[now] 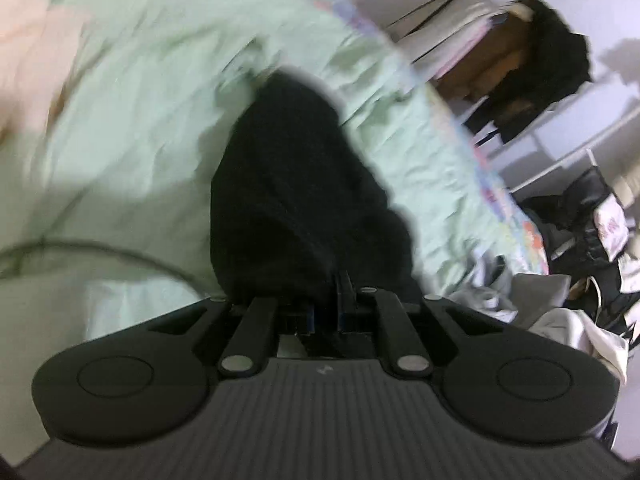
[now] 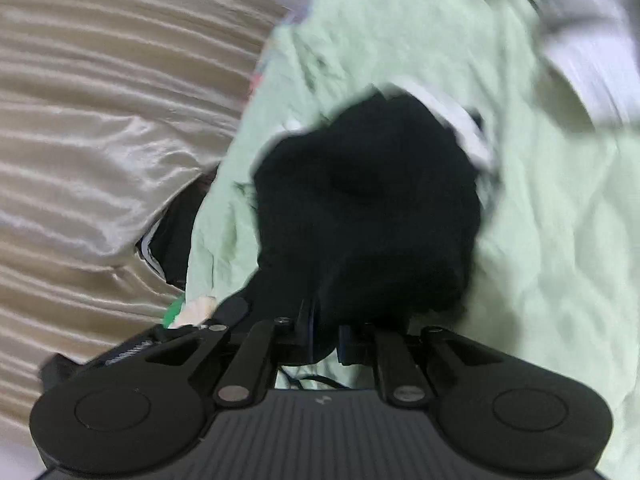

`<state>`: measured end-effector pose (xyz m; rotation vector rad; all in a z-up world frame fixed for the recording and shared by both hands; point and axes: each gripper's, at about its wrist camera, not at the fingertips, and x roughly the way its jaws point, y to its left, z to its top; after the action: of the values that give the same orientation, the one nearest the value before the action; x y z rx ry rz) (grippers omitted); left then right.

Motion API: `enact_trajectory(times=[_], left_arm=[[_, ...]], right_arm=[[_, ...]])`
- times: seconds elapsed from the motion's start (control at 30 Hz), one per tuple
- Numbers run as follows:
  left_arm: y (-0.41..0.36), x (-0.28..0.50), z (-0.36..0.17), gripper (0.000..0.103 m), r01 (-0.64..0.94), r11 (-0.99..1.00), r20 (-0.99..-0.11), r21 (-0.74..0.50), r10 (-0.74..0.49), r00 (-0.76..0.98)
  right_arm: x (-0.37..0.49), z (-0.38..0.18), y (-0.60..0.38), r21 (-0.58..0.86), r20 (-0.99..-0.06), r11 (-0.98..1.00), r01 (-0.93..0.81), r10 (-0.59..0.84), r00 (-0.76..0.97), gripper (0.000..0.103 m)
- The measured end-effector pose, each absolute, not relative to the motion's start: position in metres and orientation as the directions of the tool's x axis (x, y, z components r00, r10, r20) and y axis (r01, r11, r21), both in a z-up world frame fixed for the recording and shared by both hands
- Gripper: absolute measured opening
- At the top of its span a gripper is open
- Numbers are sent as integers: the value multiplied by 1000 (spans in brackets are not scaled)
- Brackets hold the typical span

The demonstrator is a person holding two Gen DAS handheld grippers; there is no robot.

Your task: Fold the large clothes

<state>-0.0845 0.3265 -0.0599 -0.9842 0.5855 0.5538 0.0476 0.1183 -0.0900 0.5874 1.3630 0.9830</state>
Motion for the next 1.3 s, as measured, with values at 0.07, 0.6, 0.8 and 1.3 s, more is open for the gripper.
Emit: enact_trajectory(times=[0.07,0.6,0.8,1.3], left_arm=[[328,-77,-53,9,-659,464,-666,-592,179,724],[466,-10,-69,63,-622,457,-577,-636,254,776],[474,-29,-57,89,-583,500,-525,-641,268,808],[458,7,-93,91,-695,625,-791,-356,193,580]], right_arm=[[54,-83,123,841,-509,481,-246,858,-64,12],[149,-24,221,486,-554,699,-524,710,434,80],[145,-48,188,451,-601,686,-571,706,374,81],[163,-69,194,377,-742,773,-511,582,334,11]])
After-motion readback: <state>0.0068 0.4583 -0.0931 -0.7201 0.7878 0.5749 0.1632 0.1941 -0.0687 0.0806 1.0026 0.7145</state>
